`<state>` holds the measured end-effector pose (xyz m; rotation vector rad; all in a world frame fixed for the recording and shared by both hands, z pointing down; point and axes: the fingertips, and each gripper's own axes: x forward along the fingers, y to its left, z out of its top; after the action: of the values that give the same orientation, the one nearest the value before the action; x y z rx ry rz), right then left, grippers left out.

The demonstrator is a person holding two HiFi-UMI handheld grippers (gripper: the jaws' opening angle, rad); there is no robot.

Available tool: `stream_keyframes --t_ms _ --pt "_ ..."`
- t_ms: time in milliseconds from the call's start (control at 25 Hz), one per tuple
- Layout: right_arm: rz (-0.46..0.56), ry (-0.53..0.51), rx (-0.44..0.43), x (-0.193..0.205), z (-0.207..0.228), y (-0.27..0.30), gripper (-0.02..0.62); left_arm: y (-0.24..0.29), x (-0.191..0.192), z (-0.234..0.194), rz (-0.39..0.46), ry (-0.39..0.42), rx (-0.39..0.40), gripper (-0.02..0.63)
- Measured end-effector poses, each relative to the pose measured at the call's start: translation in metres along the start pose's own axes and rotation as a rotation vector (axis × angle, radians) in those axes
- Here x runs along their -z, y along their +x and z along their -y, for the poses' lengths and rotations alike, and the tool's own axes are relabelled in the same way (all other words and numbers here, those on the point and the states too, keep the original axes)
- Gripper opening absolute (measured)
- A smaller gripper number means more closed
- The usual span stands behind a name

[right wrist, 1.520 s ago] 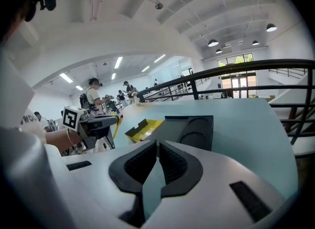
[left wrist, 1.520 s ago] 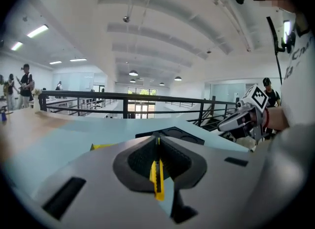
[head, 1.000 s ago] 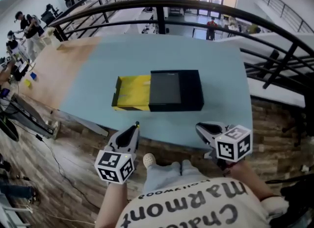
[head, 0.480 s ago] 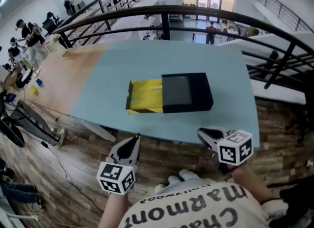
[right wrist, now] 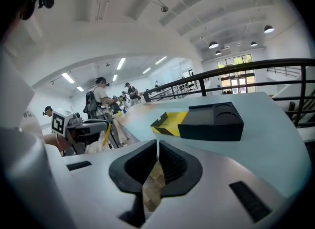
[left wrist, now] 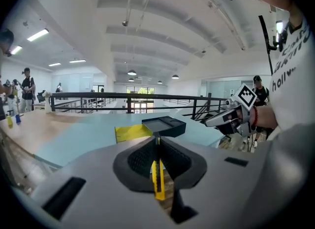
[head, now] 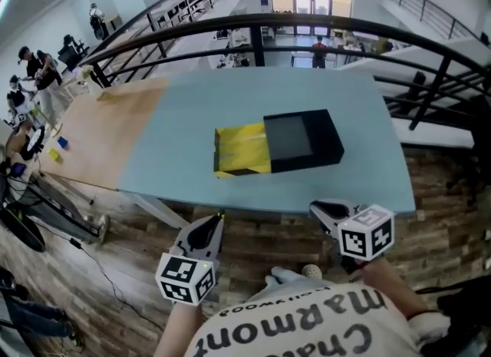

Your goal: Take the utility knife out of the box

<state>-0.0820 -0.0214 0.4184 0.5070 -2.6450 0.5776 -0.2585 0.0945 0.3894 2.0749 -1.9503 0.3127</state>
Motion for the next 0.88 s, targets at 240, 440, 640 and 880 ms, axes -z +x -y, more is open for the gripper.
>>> stream_keyframes --t_ms 240,440,640,880 --pt "-0.007 -0.005 0.044 0.013 -0.017 -0.001 0.041 -0.010 0.003 -0.006 0.011 0.015 0.044 0.026" --pt "-0.003 0.010 0.079 0.021 -0.023 -0.003 0.041 -0.014 0.010 -0.009 0.005 0.022 0.077 0.026" --pt "-0.020 0.007 0.087 0.027 -0.033 0.000 0.041 -0.020 0.014 -0.014 0.011 0.013 0.089 0.026" --pt "-0.015 -0.007 0.089 0.021 -0.040 0.006 0.041 -0.026 0.015 -0.024 0.018 0.005 0.083 0.026"
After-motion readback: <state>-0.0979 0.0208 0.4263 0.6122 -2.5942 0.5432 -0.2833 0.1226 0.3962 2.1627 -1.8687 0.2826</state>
